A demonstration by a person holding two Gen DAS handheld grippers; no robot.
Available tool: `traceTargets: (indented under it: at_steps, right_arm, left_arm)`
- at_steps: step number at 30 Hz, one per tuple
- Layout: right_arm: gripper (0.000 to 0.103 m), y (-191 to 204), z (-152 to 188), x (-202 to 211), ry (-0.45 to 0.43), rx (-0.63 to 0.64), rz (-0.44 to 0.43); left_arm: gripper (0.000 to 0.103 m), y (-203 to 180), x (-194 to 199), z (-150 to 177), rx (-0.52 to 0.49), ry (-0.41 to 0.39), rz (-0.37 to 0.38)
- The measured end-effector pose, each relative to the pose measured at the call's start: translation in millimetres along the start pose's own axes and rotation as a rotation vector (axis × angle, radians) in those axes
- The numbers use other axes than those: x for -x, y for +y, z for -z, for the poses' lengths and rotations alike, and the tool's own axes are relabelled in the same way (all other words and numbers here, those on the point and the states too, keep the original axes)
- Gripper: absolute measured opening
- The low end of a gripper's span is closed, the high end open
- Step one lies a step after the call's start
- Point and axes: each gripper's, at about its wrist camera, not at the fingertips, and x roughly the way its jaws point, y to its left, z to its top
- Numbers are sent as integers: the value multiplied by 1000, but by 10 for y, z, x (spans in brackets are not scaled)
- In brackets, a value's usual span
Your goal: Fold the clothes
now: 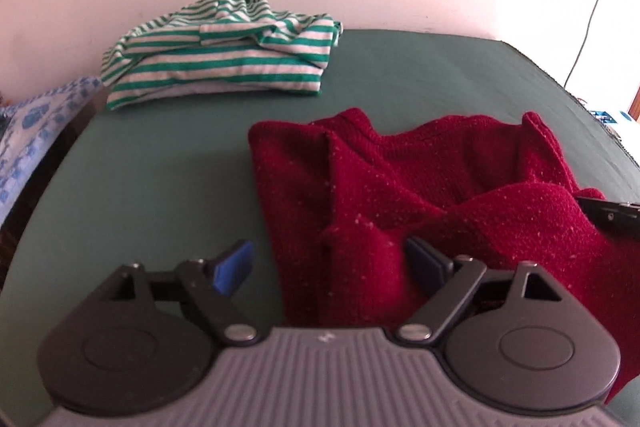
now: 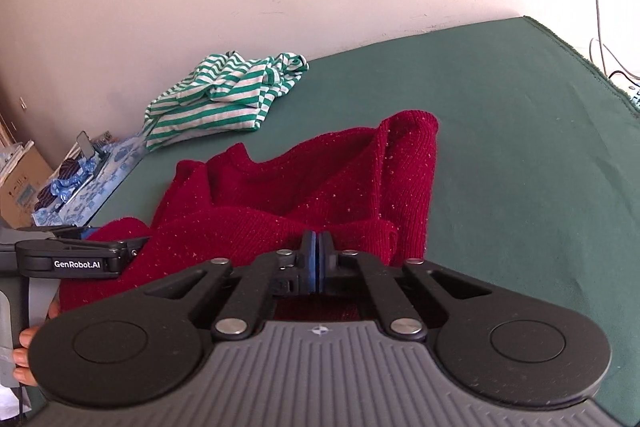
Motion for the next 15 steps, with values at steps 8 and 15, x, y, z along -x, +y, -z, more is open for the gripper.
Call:
traceTargets:
  at_steps: [8, 15]
  right_arm:
    - [12, 14, 185, 569, 64, 10, -21]
    - [36, -184, -52, 552, 83, -87, -36]
  left_arm:
    - [62, -48, 502, 176, -60, -30, -3]
    - [73, 96, 580, 7, -53, -69, 28]
